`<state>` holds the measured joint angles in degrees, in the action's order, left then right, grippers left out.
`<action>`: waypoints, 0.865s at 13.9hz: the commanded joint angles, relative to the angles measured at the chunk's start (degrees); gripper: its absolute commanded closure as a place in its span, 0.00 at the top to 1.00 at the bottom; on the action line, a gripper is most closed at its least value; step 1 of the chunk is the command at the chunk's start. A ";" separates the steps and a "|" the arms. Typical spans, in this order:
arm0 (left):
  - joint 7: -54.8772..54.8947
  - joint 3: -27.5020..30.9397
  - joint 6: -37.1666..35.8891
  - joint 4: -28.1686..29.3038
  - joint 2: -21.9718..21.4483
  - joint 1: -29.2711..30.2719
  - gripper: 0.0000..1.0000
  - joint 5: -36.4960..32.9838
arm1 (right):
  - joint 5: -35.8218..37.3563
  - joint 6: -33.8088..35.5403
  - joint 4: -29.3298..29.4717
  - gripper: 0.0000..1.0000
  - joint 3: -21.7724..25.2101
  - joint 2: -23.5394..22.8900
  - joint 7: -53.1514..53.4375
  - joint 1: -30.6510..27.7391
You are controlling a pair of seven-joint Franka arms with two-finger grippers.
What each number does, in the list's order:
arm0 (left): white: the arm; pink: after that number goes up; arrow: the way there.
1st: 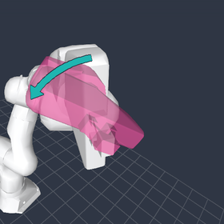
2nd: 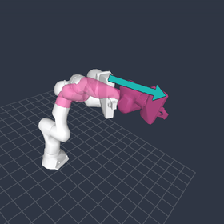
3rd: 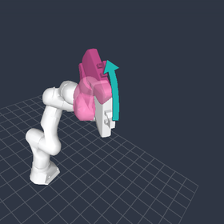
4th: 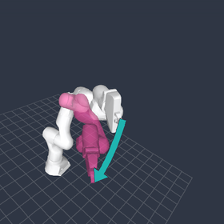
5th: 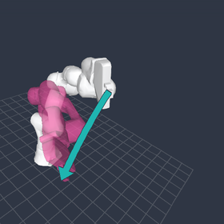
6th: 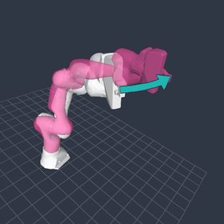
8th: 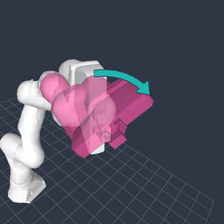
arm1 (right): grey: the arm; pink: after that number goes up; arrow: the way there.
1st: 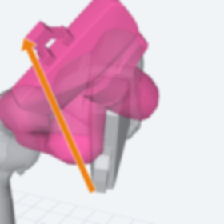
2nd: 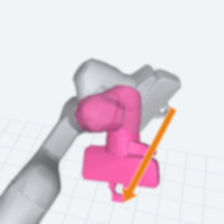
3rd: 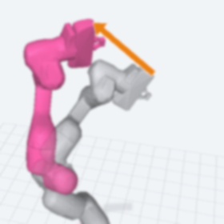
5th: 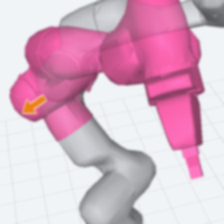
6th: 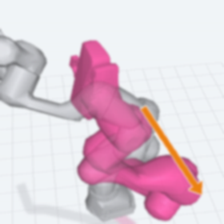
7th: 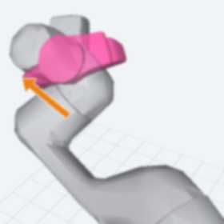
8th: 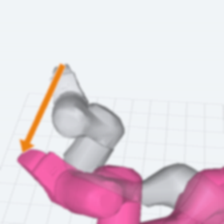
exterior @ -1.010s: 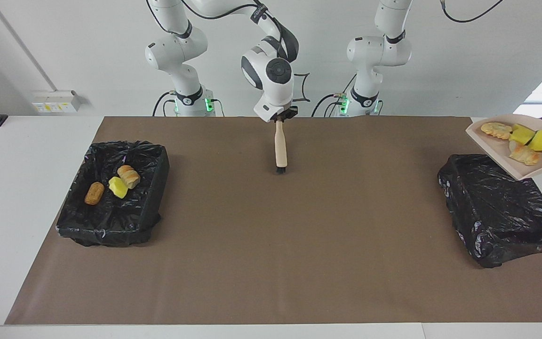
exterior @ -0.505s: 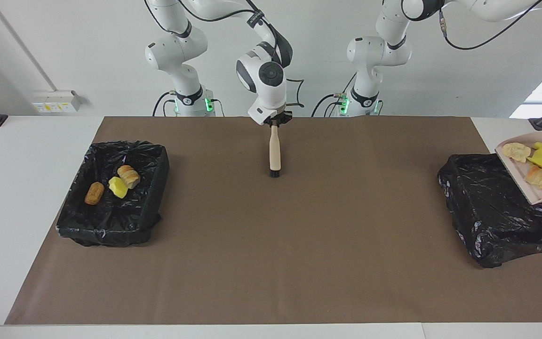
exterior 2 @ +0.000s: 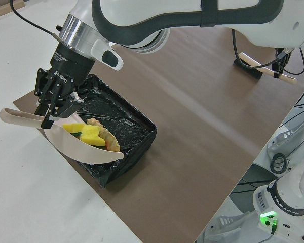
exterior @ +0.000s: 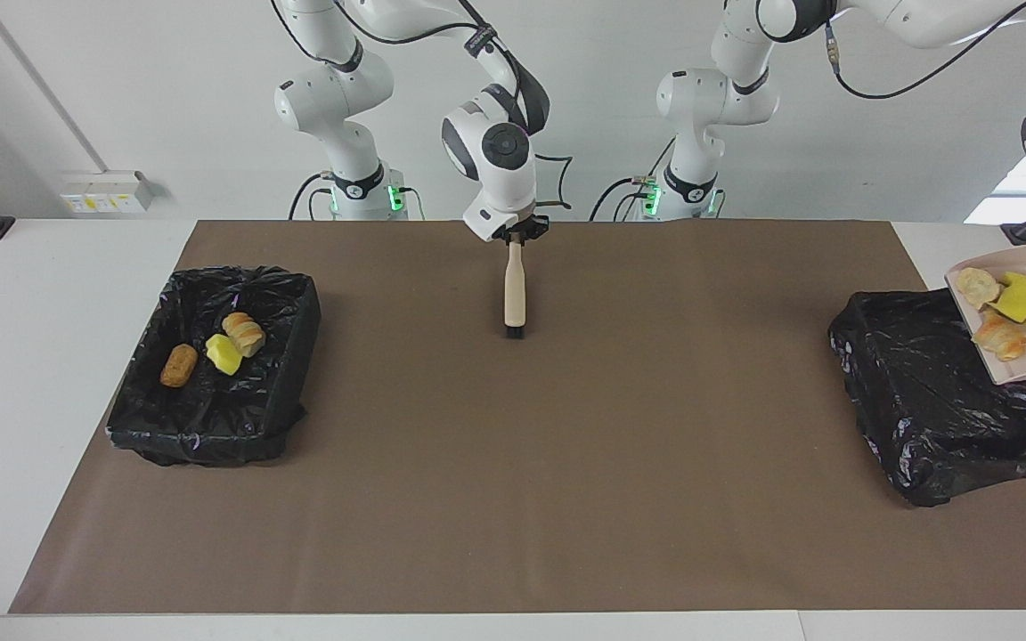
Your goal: Sweep and dump trash in bin
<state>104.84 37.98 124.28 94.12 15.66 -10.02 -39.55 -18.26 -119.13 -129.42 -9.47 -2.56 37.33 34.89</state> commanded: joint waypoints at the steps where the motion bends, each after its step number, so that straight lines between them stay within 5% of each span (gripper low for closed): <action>1: -8.14 0.43 0.35 2.73 -0.72 -2.46 0.00 -6.76 | -0.28 -2.33 -0.48 0.36 -0.38 -1.05 -2.00 -0.43; 5: -10.62 -2.73 -2.64 0.81 -0.72 -2.99 0.00 -13.97 | -0.28 -1.46 1.36 0.46 -0.38 -1.75 -1.30 -0.17; 6: -10.36 -2.82 -2.64 -0.59 -0.81 -2.72 0.00 -14.33 | -0.28 -1.46 1.89 0.55 -0.38 -2.01 -1.29 -0.17; 8: -8.00 -3.26 -1.67 -2.09 -1.42 -2.46 0.00 -14.24 | 0.24 -1.37 2.77 1.00 -0.38 -1.75 -2.08 -0.08; 12: -7.28 -5.89 -2.46 -5.79 -2.04 -2.19 0.00 -7.25 | 0.68 3.01 7.24 1.00 0.24 -0.17 -2.17 -0.78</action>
<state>96.71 33.48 122.92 89.33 14.40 -12.45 -50.69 -18.24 -119.41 -124.73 -9.53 -3.57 37.05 34.92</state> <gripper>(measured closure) 0.687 0.004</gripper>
